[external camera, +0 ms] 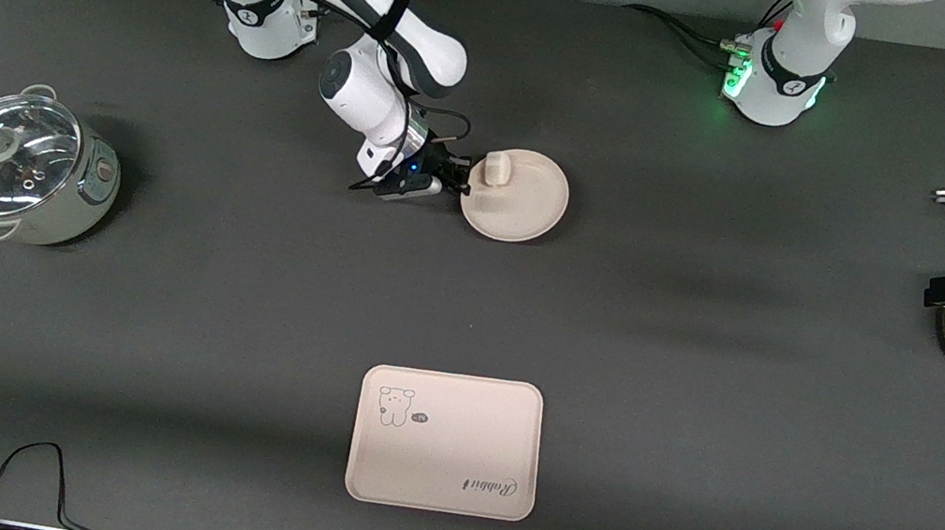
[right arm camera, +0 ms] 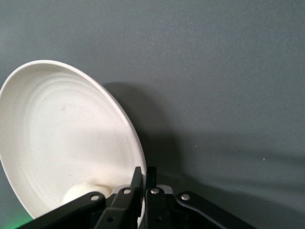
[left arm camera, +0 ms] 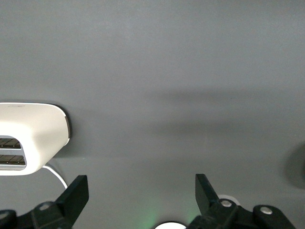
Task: Place bun in plate and plate on tray
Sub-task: 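Grasp the plate rim with the right gripper while the left gripper withdraws, then carry the plate with the right gripper onto the rabbit tray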
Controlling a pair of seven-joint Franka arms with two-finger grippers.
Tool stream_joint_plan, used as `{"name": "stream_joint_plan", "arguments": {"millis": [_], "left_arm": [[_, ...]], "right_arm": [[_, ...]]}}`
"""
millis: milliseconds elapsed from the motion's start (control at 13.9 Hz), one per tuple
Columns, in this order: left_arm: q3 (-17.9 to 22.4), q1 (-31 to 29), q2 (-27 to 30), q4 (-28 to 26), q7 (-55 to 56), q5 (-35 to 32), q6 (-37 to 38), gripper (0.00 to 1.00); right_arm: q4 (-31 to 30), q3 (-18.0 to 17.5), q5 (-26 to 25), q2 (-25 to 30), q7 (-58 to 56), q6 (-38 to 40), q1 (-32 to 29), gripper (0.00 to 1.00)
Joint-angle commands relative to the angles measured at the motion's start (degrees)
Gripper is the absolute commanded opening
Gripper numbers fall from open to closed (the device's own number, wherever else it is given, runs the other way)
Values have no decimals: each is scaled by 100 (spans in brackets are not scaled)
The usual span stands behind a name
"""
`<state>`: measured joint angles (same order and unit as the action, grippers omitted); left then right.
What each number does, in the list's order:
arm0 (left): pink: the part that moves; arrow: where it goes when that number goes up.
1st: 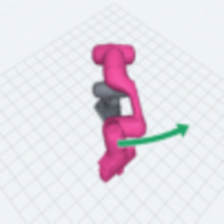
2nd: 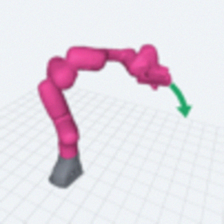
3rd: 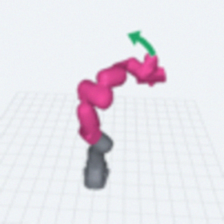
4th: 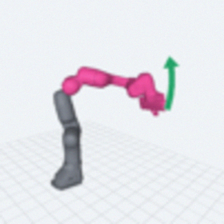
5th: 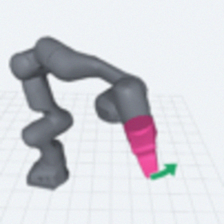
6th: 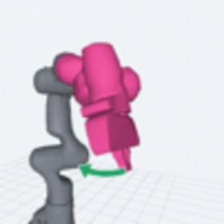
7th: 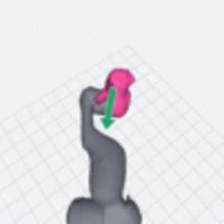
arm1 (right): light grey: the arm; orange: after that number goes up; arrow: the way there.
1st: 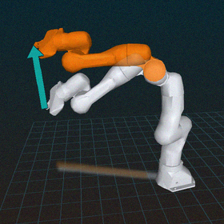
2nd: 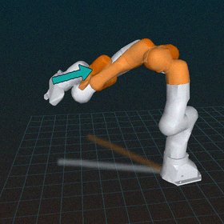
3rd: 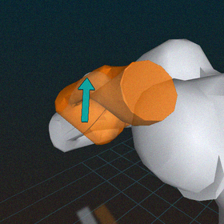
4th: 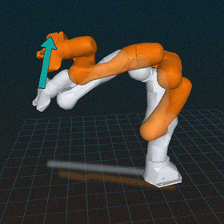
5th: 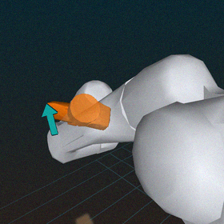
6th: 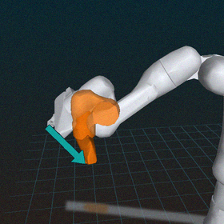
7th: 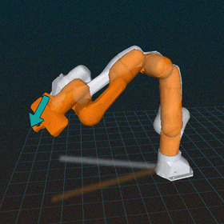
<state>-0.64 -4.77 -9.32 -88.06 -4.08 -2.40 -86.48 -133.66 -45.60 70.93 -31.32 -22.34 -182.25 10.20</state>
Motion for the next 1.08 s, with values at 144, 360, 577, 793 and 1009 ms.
{"name": "stream_joint_plan", "arguments": {"millis": [144,360,577,793,1009], "left_arm": [[29,47,18,-45,-49,11,-105,100],[29,47,18,-45,-76,20,-97,100],[20,55,18,-45,-76,20,-97,100],[20,55,0,-45,-76,29,-88,100],[20,56,-17,-53,-76,29,-79,100]], "right_arm": [[191,-2,202,73,-113,14,-158,0],[445,225,106,73,-130,364,-202,0],[796,786,-403,38,-156,987,-202,0],[1244,1420,-1008,-15,-104,1857,-193,0],[1824,2264,-1860,-24,219,3157,-167,0]]}}
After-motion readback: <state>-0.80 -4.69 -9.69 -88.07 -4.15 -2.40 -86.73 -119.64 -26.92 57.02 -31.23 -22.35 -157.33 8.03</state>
